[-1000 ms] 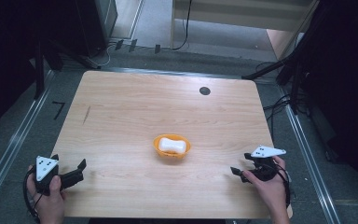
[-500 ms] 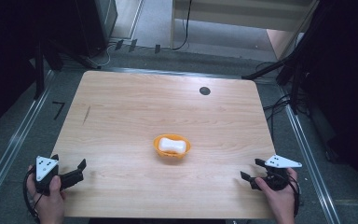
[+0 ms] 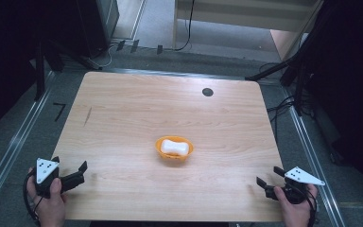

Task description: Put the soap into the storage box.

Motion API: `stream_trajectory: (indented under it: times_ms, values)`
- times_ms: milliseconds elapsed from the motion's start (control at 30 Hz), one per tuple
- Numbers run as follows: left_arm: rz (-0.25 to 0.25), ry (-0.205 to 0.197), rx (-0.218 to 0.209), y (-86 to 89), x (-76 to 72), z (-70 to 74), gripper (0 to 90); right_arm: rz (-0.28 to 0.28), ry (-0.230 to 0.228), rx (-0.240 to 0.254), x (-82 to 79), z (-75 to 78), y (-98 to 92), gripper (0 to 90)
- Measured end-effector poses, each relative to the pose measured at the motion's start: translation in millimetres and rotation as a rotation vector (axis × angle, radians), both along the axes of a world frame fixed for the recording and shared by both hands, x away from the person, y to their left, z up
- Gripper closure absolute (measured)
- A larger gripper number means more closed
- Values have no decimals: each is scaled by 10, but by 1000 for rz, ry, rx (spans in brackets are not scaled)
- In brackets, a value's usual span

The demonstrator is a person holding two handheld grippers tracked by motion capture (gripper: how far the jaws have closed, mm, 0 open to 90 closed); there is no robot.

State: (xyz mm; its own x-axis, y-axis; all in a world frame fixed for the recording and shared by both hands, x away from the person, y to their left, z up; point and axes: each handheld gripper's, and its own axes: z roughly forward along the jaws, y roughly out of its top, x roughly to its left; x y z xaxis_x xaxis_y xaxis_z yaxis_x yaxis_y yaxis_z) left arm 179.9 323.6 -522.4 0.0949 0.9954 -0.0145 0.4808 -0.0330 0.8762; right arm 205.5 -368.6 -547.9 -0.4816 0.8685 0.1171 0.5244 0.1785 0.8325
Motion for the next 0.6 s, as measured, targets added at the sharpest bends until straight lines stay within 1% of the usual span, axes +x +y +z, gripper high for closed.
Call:
stream_trajectory:
  times_ms: [133,200,233,267,300,367,433,500,533,567,600]
  values:
    - [-7,0,3,-7,-9,0,37,-44,-16,36,-89,-37,-89,131]
    - [-17,-3,14,-18,-13,-2,37,-60,-42,43,-126,-31,-108,138]
    - [-17,-3,14,-18,-13,-2,37,-60,-42,43,-126,-31,-108,138]
    - [-22,5,24,-24,-8,-1,37,-78,-63,47,-164,-29,-118,138]
    - [-22,5,24,-24,-8,-1,37,-78,-63,47,-164,-29,-118,138]
    - [-15,2,31,-30,0,-2,37,-71,-77,69,-185,-30,-124,139]
    - [-8,0,33,-33,2,-4,37,-74,-79,98,-192,-29,-130,143]
    - [-2,-2,36,-34,-6,-2,37,-84,-94,120,-208,-28,-130,189]
    - [-1,-3,36,-34,-6,-2,37,-88,-105,107,-216,-27,-121,198]
    - [-1,-3,36,-34,-6,-2,37,-88,-105,107,-216,-27,-121,198]
    - [-1,-2,34,-32,-5,-2,37,-93,-102,80,-208,-26,-93,222]
